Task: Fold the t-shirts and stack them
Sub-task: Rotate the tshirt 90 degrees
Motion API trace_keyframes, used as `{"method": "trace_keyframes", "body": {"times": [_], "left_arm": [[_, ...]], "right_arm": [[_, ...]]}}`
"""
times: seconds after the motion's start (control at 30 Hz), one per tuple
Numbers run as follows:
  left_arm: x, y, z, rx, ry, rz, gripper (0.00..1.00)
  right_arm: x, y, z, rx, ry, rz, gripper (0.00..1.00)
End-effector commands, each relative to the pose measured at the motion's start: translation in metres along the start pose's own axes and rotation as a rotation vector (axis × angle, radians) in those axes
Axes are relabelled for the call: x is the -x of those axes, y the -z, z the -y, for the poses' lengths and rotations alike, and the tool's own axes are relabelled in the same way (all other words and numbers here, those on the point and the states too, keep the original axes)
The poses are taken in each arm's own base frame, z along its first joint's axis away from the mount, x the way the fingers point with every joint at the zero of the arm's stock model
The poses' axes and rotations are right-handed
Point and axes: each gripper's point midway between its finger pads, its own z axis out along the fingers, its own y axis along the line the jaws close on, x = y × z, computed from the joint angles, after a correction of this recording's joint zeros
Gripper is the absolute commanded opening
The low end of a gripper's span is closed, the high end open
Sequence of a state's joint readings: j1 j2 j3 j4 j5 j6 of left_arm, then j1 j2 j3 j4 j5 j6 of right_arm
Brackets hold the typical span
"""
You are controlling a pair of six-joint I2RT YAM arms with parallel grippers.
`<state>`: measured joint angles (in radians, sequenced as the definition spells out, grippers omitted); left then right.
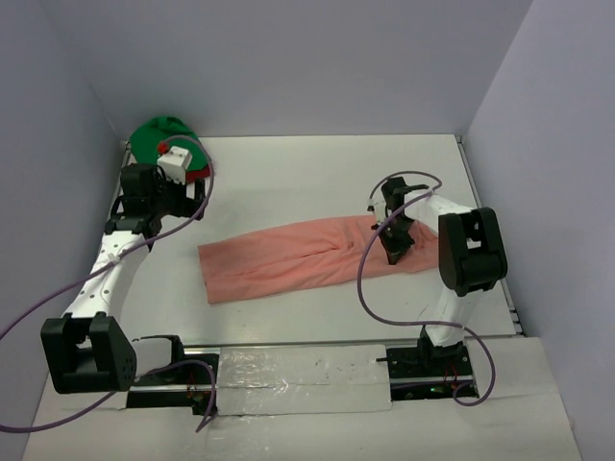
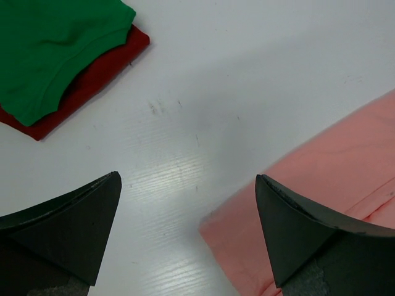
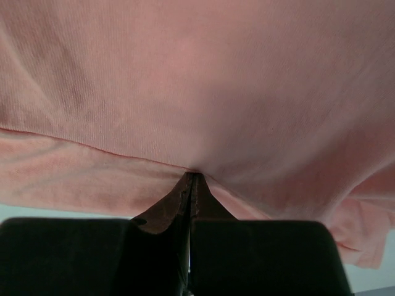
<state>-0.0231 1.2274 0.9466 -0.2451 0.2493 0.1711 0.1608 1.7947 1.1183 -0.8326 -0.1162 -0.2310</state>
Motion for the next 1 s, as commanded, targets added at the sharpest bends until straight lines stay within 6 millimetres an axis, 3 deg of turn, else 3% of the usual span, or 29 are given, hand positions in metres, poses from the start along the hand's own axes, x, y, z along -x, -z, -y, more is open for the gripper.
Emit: {"method": "trace_keyframes", "body": {"times": [0.0, 0.07, 0.23, 0.27, 0.33, 0.37, 0.4, 0.43, 0.47, 0.53, 0.57, 0.67, 0.7, 0.77, 0.8, 0.97], "left_arm": [[0.033, 0.01, -0.003, -0.018, -0.002, 0.086, 0.99], [0.028, 0.014, -0.017, 0.001, 0.012, 0.078, 0.99], [0.016, 0.022, -0.021, -0.04, 0.027, 0.053, 0.99], [0.015, 0.024, -0.023, -0.04, 0.028, 0.054, 0.99], [0.014, 0.029, -0.022, -0.059, 0.036, 0.052, 0.99], [0.012, 0.031, -0.025, -0.059, 0.043, 0.05, 0.99], [0.016, 0.035, -0.023, -0.076, 0.041, 0.061, 0.99], [0.015, 0.037, -0.022, -0.084, 0.043, 0.057, 0.99], [0.016, 0.04, -0.025, -0.08, 0.043, 0.062, 0.99], [0.019, 0.046, -0.025, -0.078, 0.038, 0.07, 0.99], [0.018, 0.048, -0.025, -0.075, 0.043, 0.068, 0.99], [0.019, 0.055, -0.028, -0.062, 0.049, 0.078, 0.99], [0.02, 0.058, -0.028, -0.06, 0.049, 0.084, 0.99], [0.02, 0.062, -0.028, -0.058, 0.049, 0.087, 0.99], [0.021, 0.063, -0.026, -0.063, 0.047, 0.09, 0.99], [0.017, 0.07, -0.018, -0.091, 0.035, 0.082, 0.99]], "right_arm": [[-0.004, -0.01, -0.002, -0.018, 0.036, -0.028, 0.0], [0.009, -0.011, 0.001, -0.063, 0.047, 0.015, 0.0], [0.053, -0.007, 0.011, -0.156, 0.053, 0.112, 0.0], [0.076, 0.003, 0.009, -0.164, 0.068, 0.162, 0.0], [0.093, -0.002, 0.009, -0.162, 0.07, 0.156, 0.0], [0.116, -0.002, 0.007, -0.159, 0.077, 0.18, 0.0], [0.126, -0.001, 0.004, -0.158, 0.077, 0.185, 0.0], [0.151, 0.01, 0.002, -0.157, 0.083, 0.236, 0.0], [0.156, -0.004, -0.005, -0.14, 0.097, 0.208, 0.0], [0.185, 0.006, -0.014, -0.14, 0.109, 0.255, 0.0], [0.191, -0.006, -0.024, -0.117, 0.127, 0.237, 0.0], [0.226, -0.007, -0.046, -0.088, 0.149, 0.273, 0.0], [0.244, -0.005, -0.053, -0.08, 0.156, 0.299, 0.0], [0.261, -0.001, -0.069, -0.046, 0.176, 0.335, 0.0], [0.277, 0.01, -0.083, -0.036, 0.199, 0.391, 0.0], [0.307, 0.009, -0.116, -0.055, 0.245, 0.496, 0.0]]}}
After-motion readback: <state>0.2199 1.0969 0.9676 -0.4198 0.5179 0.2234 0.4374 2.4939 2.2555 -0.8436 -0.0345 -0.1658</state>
